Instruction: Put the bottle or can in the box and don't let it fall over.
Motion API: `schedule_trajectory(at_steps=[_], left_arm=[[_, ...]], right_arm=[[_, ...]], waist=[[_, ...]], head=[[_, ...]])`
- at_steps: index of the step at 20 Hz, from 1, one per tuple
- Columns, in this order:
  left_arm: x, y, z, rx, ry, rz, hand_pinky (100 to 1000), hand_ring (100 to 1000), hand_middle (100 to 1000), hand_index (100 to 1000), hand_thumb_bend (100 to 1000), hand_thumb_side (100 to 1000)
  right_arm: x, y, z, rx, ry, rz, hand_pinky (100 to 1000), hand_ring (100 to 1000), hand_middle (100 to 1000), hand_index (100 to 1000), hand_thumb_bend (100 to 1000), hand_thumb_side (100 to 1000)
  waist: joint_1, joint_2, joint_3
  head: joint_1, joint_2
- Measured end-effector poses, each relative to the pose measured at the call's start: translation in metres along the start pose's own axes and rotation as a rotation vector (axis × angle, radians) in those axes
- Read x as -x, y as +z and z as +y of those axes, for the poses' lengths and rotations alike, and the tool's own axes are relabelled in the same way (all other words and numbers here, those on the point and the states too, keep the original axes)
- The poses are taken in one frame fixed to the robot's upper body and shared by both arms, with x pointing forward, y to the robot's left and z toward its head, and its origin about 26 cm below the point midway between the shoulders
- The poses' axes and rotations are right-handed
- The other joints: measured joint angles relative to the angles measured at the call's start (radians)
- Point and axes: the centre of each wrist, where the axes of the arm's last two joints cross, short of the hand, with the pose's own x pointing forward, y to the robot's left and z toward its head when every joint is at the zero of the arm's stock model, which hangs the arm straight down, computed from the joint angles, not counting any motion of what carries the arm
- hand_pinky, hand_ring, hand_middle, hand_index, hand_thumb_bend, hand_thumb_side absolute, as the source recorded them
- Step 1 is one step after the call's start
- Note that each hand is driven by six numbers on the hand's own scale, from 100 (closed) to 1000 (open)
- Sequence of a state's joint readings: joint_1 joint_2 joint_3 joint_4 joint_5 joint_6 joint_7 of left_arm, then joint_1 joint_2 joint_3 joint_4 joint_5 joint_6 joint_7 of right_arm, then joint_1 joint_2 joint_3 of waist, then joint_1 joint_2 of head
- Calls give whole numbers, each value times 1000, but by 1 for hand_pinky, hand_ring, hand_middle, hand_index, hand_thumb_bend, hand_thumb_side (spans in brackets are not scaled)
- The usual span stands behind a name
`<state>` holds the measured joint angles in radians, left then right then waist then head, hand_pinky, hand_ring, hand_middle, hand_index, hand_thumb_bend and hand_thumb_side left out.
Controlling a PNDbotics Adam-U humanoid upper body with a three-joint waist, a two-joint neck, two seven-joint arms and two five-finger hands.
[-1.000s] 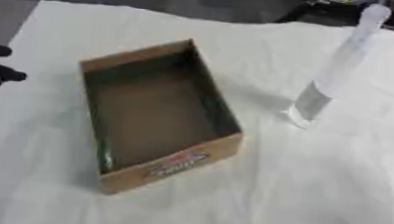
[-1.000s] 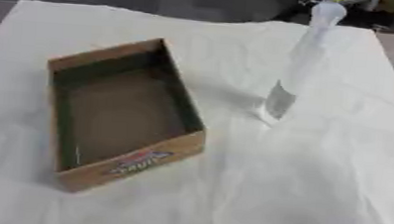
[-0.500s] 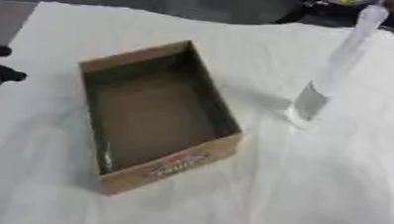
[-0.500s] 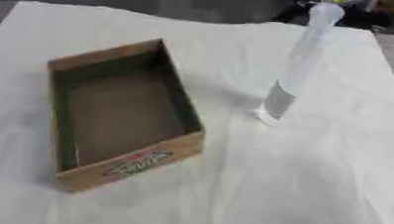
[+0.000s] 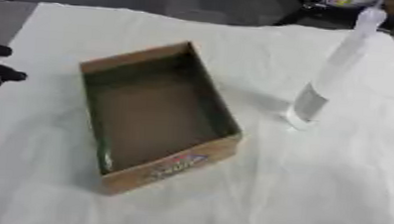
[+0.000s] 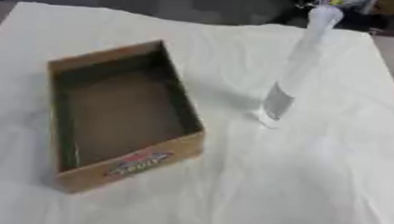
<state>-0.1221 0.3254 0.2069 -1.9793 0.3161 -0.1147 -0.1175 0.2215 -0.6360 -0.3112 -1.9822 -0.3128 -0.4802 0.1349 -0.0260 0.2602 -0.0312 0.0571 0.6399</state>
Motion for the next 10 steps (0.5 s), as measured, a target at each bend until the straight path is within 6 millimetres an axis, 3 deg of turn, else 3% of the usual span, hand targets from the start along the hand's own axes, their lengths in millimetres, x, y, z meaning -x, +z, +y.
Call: schedule_trajectory(at_steps=[10], left_arm=[[0, 2, 2, 3, -9, 5, 679, 546, 660, 837, 128, 772]], right_arm=[[-14, -5, -31, -298, 249, -34, 889, 957, 976, 865, 258, 413]], waist=[[2, -9, -9]], head=[[-8, 1]])
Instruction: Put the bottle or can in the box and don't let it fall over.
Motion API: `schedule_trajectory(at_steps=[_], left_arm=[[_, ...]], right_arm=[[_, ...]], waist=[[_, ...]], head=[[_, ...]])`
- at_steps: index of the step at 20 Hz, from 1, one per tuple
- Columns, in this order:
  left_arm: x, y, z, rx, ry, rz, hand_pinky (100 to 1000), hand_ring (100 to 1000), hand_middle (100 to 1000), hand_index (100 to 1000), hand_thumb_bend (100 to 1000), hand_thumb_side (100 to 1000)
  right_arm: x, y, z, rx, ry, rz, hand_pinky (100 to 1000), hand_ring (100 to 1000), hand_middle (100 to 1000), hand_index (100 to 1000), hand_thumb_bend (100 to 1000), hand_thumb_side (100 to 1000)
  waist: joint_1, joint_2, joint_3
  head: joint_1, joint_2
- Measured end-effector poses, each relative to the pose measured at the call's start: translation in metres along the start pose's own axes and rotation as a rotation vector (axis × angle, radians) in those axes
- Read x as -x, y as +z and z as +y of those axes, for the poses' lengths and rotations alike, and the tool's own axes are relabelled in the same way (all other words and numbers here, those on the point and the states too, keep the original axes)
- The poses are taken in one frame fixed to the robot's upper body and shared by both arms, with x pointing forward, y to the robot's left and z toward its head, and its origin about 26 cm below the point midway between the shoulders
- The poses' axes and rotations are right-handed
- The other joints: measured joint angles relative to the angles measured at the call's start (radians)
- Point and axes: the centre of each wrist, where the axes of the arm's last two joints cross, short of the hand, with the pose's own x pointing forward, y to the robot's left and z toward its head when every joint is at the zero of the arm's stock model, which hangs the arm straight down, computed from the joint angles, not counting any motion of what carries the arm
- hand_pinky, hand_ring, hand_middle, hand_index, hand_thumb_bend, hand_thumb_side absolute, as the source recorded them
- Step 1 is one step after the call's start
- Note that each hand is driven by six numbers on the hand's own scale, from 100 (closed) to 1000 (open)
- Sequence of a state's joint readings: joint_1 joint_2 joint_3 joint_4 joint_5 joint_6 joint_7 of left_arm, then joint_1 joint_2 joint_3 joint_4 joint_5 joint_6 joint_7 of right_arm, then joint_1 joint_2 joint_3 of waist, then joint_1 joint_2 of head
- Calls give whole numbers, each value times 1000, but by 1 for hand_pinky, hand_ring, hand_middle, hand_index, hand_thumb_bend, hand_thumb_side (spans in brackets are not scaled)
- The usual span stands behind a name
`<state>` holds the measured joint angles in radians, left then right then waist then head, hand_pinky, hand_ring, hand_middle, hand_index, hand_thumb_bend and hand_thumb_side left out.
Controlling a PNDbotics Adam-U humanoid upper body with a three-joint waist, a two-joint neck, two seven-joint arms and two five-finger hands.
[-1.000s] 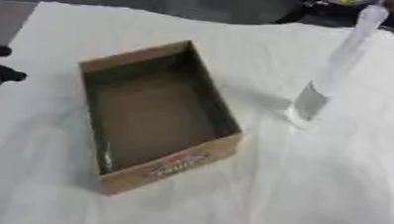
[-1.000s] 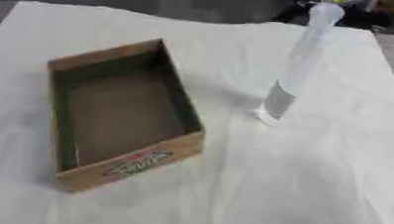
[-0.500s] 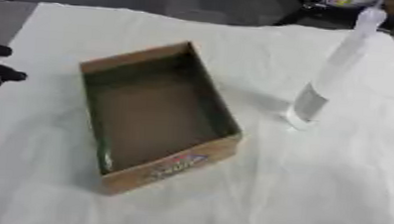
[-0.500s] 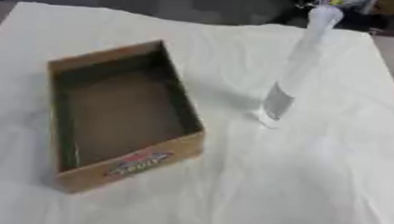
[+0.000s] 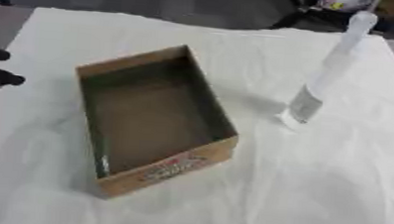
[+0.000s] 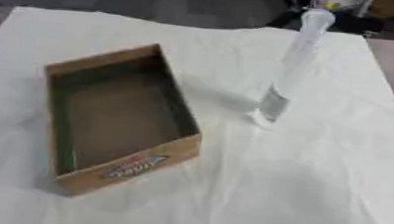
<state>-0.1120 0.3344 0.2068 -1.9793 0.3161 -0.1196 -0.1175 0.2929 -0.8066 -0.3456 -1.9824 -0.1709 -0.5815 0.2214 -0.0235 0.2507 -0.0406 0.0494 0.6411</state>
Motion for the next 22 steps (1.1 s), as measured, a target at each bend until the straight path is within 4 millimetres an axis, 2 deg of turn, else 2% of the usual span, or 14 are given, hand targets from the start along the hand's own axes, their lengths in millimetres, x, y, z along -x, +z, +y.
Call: schedule_trajectory(at_steps=[2, 3, 7, 16, 22], left_arm=[[0, 0, 0, -1, 0, 0, 679, 546, 660, 836, 127, 772], [0, 1, 0, -1, -1, 1, 678, 546, 660, 835, 127, 772], [1, 2, 1, 0, -2, 3, 678, 545, 660, 835, 126, 773], [0, 2, 2, 3, -10, 4, 678, 545, 660, 835, 125, 771], [0, 3, 3, 5, -14, 8, 678, 545, 661, 834, 124, 770]], right_arm=[[-2, -2, -7, -83, 54, -11, 888, 958, 976, 865, 266, 414], [-2, -3, -10, -118, 77, -14, 866, 929, 965, 864, 273, 414], [-5, -10, -21, -231, 154, -17, 868, 935, 960, 862, 282, 427], [-11, -23, -36, -513, 266, 31, 871, 932, 954, 864, 242, 493], [-15, -33, -43, -598, 287, 55, 871, 927, 950, 863, 236, 491]], waist=[[0, -1, -2], [0, -1, -2], [-1, -2, -7], [-4, -5, -10], [-7, -14, -14]], head=[[-1, 0], [-1, 0], [0, 10], [-3, 12], [-4, 8]])
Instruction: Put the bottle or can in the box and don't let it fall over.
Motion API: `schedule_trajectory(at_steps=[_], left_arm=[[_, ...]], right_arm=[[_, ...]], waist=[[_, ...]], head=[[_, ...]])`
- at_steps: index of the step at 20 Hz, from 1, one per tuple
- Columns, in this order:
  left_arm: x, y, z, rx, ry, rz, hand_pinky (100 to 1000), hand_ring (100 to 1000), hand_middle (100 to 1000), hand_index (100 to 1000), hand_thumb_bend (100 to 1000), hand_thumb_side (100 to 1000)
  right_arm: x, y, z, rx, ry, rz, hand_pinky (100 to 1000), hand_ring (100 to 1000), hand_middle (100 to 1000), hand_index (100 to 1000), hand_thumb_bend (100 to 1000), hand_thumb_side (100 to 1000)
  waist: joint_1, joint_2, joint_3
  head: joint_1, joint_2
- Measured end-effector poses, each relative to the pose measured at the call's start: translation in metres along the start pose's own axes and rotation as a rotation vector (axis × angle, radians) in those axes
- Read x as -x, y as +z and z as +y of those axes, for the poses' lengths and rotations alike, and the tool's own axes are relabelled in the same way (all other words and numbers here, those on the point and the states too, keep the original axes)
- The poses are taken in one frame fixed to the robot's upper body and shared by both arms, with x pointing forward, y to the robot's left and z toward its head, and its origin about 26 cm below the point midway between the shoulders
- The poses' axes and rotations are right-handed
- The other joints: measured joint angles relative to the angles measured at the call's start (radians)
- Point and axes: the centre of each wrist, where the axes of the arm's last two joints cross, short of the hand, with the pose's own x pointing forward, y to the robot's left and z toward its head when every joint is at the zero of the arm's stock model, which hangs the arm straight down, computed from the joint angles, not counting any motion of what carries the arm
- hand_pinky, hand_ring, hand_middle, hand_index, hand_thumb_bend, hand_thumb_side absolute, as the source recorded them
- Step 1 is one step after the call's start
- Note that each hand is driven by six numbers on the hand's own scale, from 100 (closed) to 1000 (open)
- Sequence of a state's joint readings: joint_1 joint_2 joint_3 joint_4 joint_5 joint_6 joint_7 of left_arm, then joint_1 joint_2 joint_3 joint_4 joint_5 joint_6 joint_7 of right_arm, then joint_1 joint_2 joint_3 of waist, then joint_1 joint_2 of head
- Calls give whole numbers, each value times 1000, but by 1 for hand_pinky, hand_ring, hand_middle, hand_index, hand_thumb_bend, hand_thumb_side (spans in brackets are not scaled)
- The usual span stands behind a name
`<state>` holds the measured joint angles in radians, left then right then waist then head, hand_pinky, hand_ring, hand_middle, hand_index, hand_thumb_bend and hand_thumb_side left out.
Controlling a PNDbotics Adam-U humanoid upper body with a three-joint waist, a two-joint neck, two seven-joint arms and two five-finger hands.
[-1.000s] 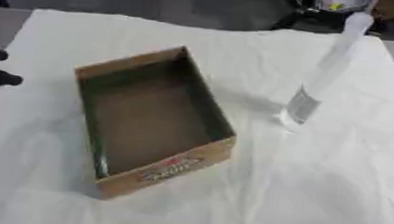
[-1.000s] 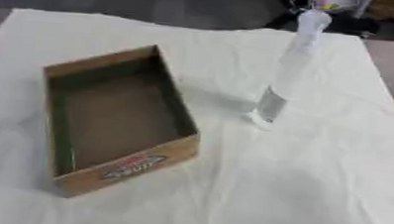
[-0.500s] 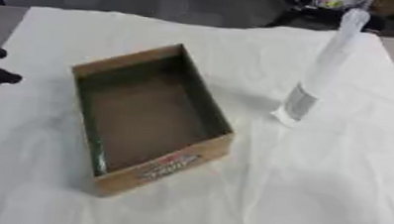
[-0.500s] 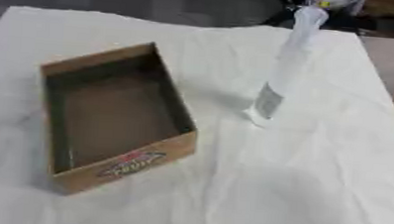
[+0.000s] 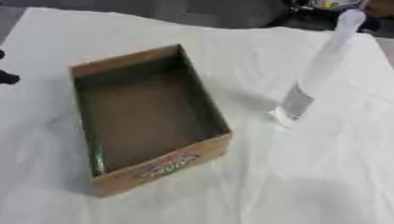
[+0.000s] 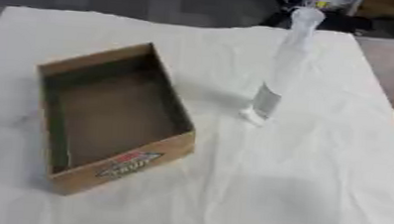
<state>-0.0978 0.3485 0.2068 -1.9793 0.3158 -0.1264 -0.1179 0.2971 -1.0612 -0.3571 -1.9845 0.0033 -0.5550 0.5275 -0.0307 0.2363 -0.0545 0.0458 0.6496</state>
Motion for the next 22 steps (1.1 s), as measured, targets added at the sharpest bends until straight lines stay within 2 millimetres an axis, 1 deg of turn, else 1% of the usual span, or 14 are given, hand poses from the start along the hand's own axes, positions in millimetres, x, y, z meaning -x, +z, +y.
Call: schedule_trajectory(at_steps=[3, 8, 15, 22], left_arm=[[0, 0, 1, 2, -3, 0, 678, 545, 661, 834, 123, 769], [0, 0, 1, 3, -3, -1, 678, 545, 661, 834, 122, 769], [0, 0, 0, 7, 0, 0, 678, 545, 661, 834, 122, 769], [-1, -2, 0, 17, -3, -4, 678, 545, 661, 834, 122, 769]], right_arm=[[-1, -4, -9, -3, 8, -8, 871, 928, 951, 862, 231, 489], [-1, -10, -32, 12, 21, -29, 876, 934, 959, 864, 215, 493], [19, -10, -62, 31, -22, -36, 885, 949, 970, 866, 222, 494], [34, -8, -76, 22, -69, -21, 908, 977, 985, 870, 239, 487]], waist=[[0, -2, 0], [0, -5, 8], [-2, -9, 25], [-5, -8, 38]], head=[[-1, -7], [-16, -26], [-38, -37], [-61, -43]])
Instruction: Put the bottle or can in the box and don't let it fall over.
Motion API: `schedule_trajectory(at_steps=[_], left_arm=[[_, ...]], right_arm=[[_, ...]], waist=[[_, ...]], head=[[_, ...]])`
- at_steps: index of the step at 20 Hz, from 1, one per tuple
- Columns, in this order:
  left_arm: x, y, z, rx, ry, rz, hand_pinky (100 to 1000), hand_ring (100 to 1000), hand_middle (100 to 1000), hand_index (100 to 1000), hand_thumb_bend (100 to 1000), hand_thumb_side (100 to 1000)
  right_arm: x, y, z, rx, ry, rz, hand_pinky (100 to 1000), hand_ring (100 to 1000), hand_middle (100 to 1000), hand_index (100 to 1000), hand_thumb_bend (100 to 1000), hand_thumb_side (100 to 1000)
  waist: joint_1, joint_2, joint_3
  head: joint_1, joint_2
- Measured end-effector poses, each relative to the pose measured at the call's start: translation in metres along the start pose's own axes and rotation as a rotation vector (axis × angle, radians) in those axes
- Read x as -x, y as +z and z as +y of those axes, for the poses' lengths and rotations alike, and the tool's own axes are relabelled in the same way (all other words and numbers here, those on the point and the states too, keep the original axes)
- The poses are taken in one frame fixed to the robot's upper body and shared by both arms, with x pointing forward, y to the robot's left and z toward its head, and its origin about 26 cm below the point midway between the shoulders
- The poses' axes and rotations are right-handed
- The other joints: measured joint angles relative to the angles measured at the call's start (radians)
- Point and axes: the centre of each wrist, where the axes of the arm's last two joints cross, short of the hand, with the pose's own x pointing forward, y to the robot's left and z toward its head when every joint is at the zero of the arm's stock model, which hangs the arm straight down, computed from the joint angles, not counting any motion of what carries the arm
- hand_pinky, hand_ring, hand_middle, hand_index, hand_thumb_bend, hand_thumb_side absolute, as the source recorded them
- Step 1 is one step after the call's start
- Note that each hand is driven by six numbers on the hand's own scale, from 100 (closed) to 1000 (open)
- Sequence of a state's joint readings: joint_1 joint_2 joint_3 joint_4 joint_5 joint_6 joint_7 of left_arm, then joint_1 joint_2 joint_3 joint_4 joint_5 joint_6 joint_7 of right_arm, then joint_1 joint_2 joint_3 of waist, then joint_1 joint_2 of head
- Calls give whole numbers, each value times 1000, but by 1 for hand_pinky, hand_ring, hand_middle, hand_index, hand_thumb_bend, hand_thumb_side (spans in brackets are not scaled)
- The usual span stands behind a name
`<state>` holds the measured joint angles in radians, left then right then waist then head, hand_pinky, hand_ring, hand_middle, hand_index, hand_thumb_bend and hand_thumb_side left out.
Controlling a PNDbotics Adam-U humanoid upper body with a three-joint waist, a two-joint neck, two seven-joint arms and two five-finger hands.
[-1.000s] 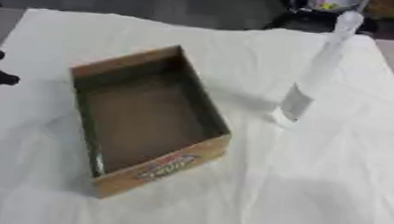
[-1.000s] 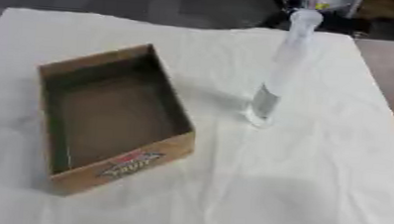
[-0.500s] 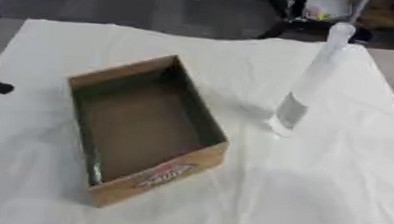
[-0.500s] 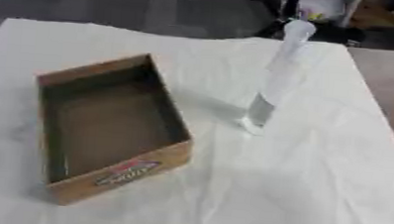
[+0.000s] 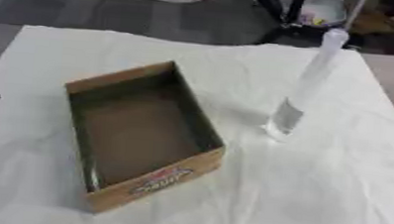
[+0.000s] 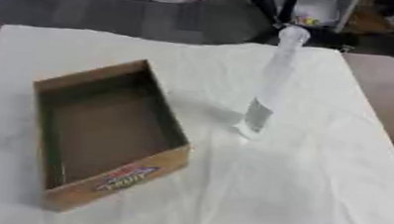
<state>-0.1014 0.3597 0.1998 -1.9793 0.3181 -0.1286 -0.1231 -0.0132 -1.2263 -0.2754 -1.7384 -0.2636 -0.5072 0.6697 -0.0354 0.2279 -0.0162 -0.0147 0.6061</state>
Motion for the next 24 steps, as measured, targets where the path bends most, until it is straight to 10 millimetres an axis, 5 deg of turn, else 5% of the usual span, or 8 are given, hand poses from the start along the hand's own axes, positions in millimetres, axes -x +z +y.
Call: schedule_trajectory(at_steps=[24], left_arm=[[-1, -7, -5, 35, 16, -18, 679, 544, 662, 833, 120, 770]], right_arm=[[8, -18, -20, -5, -59, -15, 920, 989, 1000, 874, 269, 458]], waist=[[-4, 18, 55]], head=[[-61, -31]])
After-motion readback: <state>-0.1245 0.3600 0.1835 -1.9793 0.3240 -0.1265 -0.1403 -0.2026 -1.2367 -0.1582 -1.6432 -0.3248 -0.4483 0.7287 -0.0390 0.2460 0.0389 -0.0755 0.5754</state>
